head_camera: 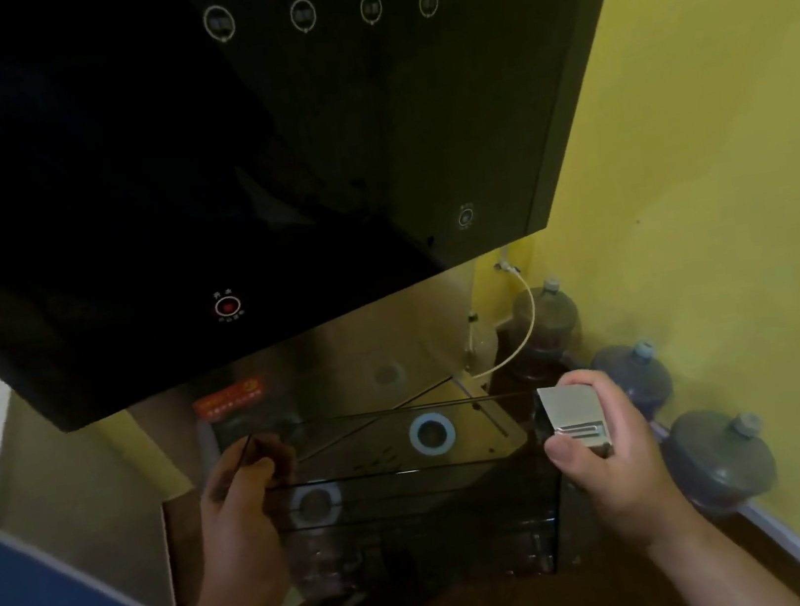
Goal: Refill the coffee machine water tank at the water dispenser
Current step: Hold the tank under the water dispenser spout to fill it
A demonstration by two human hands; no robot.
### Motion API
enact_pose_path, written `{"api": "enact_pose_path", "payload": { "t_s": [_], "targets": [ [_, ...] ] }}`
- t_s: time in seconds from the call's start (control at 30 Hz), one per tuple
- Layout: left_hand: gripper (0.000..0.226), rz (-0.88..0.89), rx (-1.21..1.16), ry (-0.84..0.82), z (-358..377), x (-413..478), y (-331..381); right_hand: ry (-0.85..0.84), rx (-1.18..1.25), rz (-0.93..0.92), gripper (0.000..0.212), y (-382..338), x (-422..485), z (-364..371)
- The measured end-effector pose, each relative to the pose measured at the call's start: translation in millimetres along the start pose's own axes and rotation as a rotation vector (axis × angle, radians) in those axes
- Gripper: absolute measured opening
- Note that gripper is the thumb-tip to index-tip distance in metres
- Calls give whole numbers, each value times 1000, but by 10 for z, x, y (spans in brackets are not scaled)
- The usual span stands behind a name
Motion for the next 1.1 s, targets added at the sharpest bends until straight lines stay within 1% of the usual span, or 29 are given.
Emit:
{"api": "enact_pose_path", "payload": {
  "t_s": [0.1,0.2,0.27,0.33,0.4,0.43,0.47,0.53,0.57,0.63,0.7,0.73,0.77,0.83,0.87,0.93,0.97,1.03,1.1],
  "targets": [
    [21,25,-18,23,193,-53,-116,-89,61,2,51,141,269,-180],
    [30,35,-30,109,450,-197,-238,-143,142,38,53,379,586,-419],
    [23,30,-9,157,647,-312,-327,-179,171,45,54,532,784,-581],
    [26,17,-24,185,855,-417,-437,-215,197,40,47,664,967,-736],
    [32,-22,-57,218,1052,-487,-554,-253,229,26,28,795,1148,-867],
    [36,-44,-74,235,1142,-518,-600,-273,245,21,21,851,1233,-923],
    [37,-54,-90,241,1231,-551,-628,-284,255,13,19,917,1316,-973],
    [30,-38,-98,232,1397,-578,-662,-308,287,29,19,1024,1469,-1044],
    [25,-20,-94,235,1489,-579,-675,-322,315,57,14,1085,1542,-1069],
    [17,21,-64,257,1651,-556,-698,-337,339,91,17,1217,1680,-1098],
    [16,43,-36,265,1756,-475,-752,-337,321,116,16,1334,1818,-1088],
    [20,37,-23,273,1796,-432,-776,-338,323,124,14,1379,1874,-1076],
    [29,22,-27,285,1818,-374,-805,-337,328,123,15,1416,1926,-1058],
    [43,-8,-35,306,1866,-235,-847,-329,328,110,22,1503,2015,-1016],
    [44,-17,-15,309,1896,-167,-859,-310,320,120,22,1546,2049,-992],
    [41,-19,14,307,1963,-33,-869,-282,325,142,15,1604,2102,-949],
    [39,-14,12,312,1980,33,-871,-284,330,145,12,1622,2123,-925],
    [38,-15,7,316,2007,139,-884,-289,332,136,14,1656,2145,-877],
    [39,-25,-2,323,2014,224,-908,-252,352,149,8,1684,2180,-829]
  ]
}}
Point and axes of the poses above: each hand's wrist, its own x-axis towards the middle knuckle, its own z-axis out of the palm, y = z × x, the point moved 1 cm from there along x, towards the middle knuckle, and after that the axes turned 6 degrees about y, right-handed, at the moved point
